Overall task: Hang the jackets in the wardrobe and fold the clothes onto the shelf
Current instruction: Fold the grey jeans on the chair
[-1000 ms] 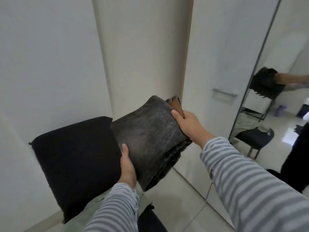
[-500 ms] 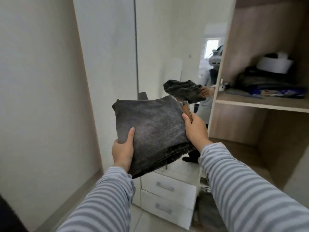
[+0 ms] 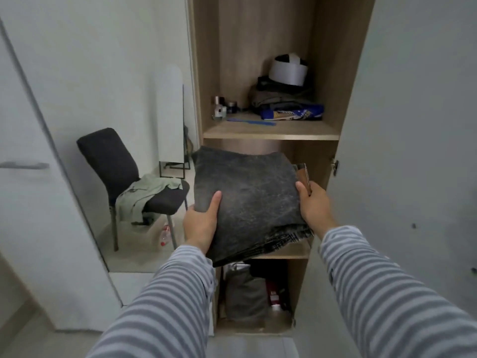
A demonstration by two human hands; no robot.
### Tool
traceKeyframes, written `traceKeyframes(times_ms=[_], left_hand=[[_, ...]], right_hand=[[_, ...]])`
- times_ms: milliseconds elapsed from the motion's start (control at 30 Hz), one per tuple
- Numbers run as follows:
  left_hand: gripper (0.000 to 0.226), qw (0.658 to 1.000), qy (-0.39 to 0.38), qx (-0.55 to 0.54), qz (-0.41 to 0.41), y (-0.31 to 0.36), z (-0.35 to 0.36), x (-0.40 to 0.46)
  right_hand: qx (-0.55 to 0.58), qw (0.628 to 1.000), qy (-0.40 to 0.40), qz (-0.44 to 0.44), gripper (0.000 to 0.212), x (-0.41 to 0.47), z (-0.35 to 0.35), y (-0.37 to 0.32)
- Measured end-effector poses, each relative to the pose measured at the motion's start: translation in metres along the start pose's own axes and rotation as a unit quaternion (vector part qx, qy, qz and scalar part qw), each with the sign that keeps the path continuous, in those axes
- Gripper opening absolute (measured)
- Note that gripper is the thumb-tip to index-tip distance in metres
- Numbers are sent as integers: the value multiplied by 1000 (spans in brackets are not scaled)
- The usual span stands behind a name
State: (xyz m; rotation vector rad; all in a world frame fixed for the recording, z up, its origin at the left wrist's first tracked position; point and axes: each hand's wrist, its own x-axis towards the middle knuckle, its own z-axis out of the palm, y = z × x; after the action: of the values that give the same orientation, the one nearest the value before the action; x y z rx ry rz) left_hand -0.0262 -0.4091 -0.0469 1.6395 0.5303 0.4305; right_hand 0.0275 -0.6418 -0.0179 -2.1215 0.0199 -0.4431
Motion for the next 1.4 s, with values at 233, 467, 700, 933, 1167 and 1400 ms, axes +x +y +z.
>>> traceKeyframes(times_ms=[233, 467, 700, 933, 1167, 1400], left_hand=[[71, 999, -37, 35, -17, -32, 83, 59], [81, 990, -86, 103, -43, -96, 149, 155], [79, 977, -114, 170, -59, -177, 210, 233], [67, 955, -145, 259, 6, -240, 266, 287], [67, 817, -199, 515, 168, -279, 262, 235], [72, 757, -216, 589, 184, -312, 267, 236]], right_hand=[[-9, 997, -10, 79, 41, 56, 23, 76], [-52, 984, -46, 161, 44, 128, 94, 154], [-117, 959, -91, 240, 51, 184, 170, 250], [-80, 964, -113, 227, 41, 214, 236, 306], [-348, 929, -128, -26, 58, 171, 262, 304], [-375, 882, -286, 10, 96, 158, 292, 331]])
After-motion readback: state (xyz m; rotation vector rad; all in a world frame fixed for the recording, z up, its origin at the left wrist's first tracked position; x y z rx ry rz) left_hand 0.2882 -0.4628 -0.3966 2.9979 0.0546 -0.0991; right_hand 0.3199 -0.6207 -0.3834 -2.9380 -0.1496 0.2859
